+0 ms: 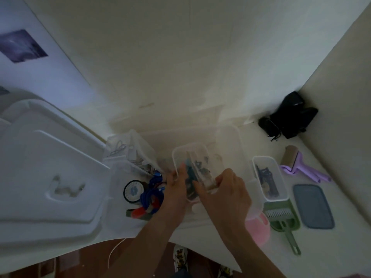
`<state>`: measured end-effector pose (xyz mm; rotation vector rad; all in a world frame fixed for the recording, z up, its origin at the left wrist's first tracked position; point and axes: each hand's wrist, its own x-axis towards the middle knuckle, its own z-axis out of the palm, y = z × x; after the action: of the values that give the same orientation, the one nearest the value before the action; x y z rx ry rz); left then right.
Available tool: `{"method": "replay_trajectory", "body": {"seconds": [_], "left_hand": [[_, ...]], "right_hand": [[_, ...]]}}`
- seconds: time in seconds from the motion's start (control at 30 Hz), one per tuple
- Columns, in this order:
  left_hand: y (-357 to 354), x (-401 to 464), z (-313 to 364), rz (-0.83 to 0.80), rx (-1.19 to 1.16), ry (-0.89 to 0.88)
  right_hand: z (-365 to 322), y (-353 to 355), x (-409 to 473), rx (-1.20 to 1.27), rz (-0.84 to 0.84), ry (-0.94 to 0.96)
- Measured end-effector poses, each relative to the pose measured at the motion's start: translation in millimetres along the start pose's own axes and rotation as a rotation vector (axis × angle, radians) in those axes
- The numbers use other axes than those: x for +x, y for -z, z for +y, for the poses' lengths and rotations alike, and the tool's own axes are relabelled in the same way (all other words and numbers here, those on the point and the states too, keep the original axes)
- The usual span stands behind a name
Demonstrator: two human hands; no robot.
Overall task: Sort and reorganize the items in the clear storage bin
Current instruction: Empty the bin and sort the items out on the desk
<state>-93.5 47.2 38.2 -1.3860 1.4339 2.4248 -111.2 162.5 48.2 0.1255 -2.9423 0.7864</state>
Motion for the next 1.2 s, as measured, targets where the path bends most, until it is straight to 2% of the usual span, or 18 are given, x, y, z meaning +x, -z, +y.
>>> {"method": "replay_trajectory", "body": {"seconds": [0.1,0.33,0.43,0.5,0.57,0.63,0.7,0.8,0.97,1.03,1.1,1.2], "left_hand": [[1,-3,-3,-0.022,0.003,-0.021],[13,3,-7,-0.103,-0.001,-0.035],[17,11,-10,-0.060,0.000,-0.028],[22,17,-9,-0.004,0.022,-0.050],[27,23,-6,0.028,0.024,-0.061],[32,28,-2,0.044,0.046,-0.075],[35,33,2,0.041,0.072,-0.102],[40,38,6,0.053,0.085,-0.123],[51,43,8,0.056,0.064,-0.079],[55,45,8,0.046,0.057,-0.077],[58,46,8,0.040,0.056,-0.074],[61,46,7,0.046,0.053,-0.071]], "right_hand": [[-2,-9,-5,-0.076,-0.072,0.051],[5,-9,-21,0.064,-0.261,0.301],[13,1,-26,0.312,-0.292,0.215],[26,10,-20,0.368,-0.251,0.119],[44,13,0,0.271,-0.332,0.039],[61,6,30,0.059,-0.559,-0.025],[72,-10,64,-0.084,-0.727,-0.033],[73,-50,99,-0.207,-0.848,0.004],[72,-109,107,-0.406,-0.899,0.092],[76,-125,102,-0.436,-0.900,0.048],[79,-137,98,-0.442,-0.864,0.018],[82,-147,94,-0.490,-0.764,0.094]]}}
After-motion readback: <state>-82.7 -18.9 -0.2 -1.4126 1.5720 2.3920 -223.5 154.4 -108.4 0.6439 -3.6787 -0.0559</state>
